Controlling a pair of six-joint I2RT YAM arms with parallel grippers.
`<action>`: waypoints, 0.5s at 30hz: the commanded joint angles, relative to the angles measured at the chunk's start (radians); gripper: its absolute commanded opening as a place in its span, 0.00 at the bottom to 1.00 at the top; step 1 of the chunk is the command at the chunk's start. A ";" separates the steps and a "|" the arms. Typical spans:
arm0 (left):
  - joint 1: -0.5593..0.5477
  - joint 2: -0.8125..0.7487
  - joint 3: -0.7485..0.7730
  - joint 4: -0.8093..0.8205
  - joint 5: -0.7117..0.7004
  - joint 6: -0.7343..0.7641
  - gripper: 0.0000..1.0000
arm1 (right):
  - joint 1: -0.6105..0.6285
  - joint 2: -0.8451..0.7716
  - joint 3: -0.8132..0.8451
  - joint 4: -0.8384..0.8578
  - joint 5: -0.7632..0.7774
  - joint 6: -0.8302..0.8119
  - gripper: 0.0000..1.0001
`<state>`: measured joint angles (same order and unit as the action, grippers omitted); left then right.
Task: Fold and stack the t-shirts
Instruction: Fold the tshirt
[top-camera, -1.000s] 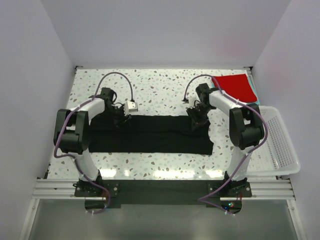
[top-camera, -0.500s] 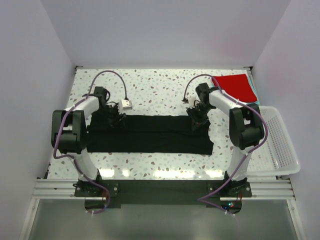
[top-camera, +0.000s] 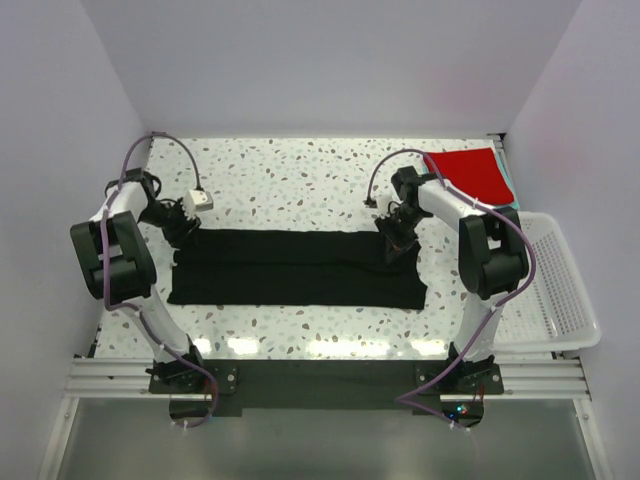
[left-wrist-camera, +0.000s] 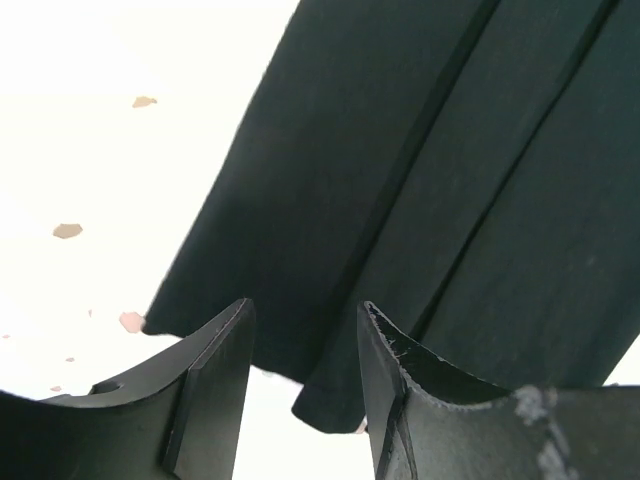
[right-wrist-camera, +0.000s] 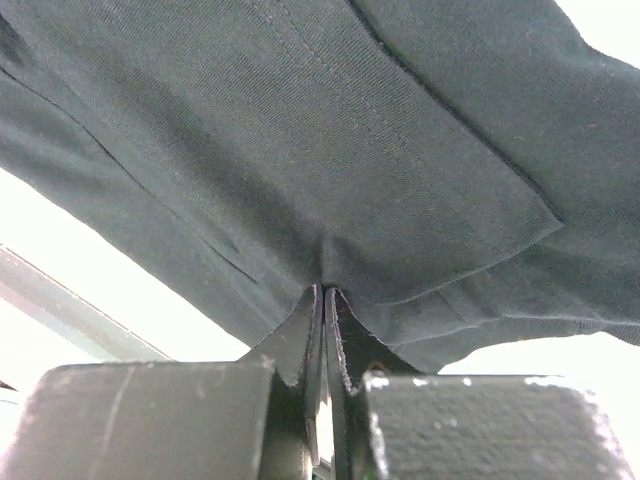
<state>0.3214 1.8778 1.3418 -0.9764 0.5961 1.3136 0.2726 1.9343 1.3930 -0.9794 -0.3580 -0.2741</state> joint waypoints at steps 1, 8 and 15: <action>0.013 0.029 0.039 -0.067 -0.033 0.070 0.50 | -0.009 -0.006 0.035 -0.024 -0.021 -0.016 0.00; 0.015 0.050 0.033 -0.073 -0.093 0.095 0.50 | -0.019 -0.015 0.032 -0.024 -0.022 -0.017 0.00; 0.027 0.055 0.045 -0.117 -0.107 0.124 0.43 | -0.024 -0.021 0.035 -0.024 -0.019 -0.024 0.00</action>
<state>0.3340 1.9259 1.3529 -1.0420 0.4957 1.3945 0.2550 1.9343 1.3930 -0.9844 -0.3588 -0.2817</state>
